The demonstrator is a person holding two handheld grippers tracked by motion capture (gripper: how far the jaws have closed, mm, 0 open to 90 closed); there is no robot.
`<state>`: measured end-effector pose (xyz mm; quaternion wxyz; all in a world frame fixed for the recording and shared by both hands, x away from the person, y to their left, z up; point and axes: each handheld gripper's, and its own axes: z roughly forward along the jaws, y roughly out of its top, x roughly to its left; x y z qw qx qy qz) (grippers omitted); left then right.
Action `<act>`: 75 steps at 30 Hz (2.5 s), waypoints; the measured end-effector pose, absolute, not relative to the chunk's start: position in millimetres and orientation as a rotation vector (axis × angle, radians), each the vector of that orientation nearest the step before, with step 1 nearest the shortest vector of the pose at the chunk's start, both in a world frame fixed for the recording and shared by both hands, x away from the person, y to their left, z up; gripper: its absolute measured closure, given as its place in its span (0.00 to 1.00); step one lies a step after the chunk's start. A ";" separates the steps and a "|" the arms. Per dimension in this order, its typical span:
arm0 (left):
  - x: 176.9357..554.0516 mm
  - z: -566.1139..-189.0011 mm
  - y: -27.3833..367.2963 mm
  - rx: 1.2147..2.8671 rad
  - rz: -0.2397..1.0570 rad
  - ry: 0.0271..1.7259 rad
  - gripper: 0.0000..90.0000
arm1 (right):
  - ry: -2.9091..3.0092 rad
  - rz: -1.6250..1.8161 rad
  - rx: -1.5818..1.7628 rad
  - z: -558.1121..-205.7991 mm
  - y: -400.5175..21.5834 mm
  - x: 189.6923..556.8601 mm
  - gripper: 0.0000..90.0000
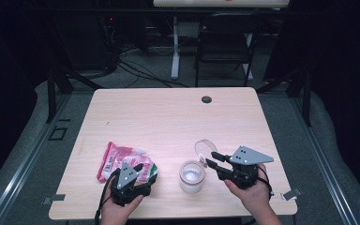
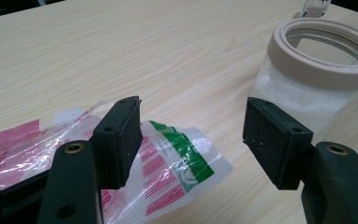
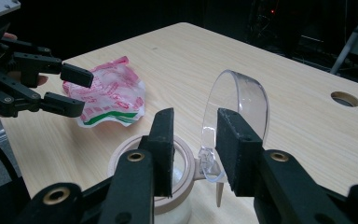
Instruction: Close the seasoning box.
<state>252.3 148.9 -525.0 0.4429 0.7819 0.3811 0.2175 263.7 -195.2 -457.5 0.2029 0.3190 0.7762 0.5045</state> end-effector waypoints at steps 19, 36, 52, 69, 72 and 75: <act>251.3 -517.5 152.7 1.927 0.572 0.950 0.42 | 2.099 1.400 0.974 -453.7 -217.5 269.9 1.00; 253.8 -519.1 176.0 1.875 0.594 1.028 0.42 | 2.107 1.341 1.076 -471.5 -226.8 290.8 1.00; 255.9 -523.1 192.6 1.856 0.596 1.063 0.42 | 2.128 1.312 1.114 -474.2 -219.2 314.0 1.00; 256.2 -525.7 196.8 1.844 0.588 1.082 0.42 | 2.150 1.314 1.139 -477.3 -210.9 329.5 1.00; 256.4 -525.9 197.6 1.844 0.583 1.082 0.42 | 2.156 1.312 1.133 -476.5 -209.6 330.6 1.00; 256.6 -526.0 198.3 1.841 0.581 1.087 0.42 | 2.164 1.316 1.127 -475.8 -207.5 330.9 1.00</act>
